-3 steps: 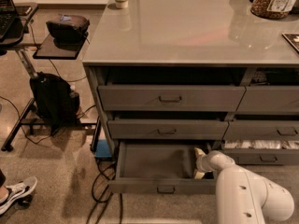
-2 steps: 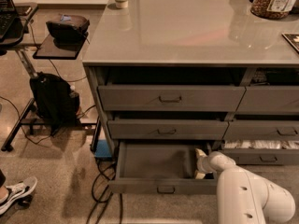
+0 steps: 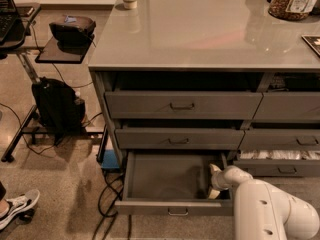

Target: Open bottom drawer

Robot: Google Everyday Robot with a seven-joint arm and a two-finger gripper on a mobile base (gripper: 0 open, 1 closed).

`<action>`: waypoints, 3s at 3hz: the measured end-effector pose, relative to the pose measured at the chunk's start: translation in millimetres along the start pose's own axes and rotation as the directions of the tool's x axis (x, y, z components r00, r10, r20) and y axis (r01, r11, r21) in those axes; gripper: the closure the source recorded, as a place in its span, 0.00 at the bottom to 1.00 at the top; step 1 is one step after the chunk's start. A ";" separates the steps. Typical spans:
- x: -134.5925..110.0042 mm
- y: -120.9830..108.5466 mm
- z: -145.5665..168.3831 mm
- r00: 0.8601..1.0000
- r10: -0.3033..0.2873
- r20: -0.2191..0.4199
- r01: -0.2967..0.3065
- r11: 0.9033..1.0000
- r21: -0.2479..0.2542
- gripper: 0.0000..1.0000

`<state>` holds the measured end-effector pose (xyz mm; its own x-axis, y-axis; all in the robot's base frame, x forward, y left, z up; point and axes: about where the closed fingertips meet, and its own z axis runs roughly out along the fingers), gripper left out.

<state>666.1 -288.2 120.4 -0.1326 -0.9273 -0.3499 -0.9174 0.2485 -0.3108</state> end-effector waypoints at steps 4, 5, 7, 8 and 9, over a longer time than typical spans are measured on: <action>-3.3 48.1 -77.2 0.963 -0.114 -0.246 0.091 0.991 -0.101 0.00; 0.1 77.1 -81.1 0.960 -0.137 -0.246 0.105 0.985 -0.137 0.00; -1.8 165.8 -50.3 0.983 -0.181 -0.022 0.179 0.981 -0.080 0.00; -1.9 165.8 -50.5 0.983 -0.181 -0.022 0.179 0.981 -0.080 0.00; -19.5 155.5 -68.9 0.980 -0.197 -0.037 0.192 0.975 -0.107 0.00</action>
Offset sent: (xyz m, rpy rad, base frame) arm -0.1438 0.0113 0.0220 -0.1984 0.2890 0.0732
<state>500.2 -250.7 139.8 0.0368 -0.9679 -0.2485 -0.9607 0.0341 -0.2755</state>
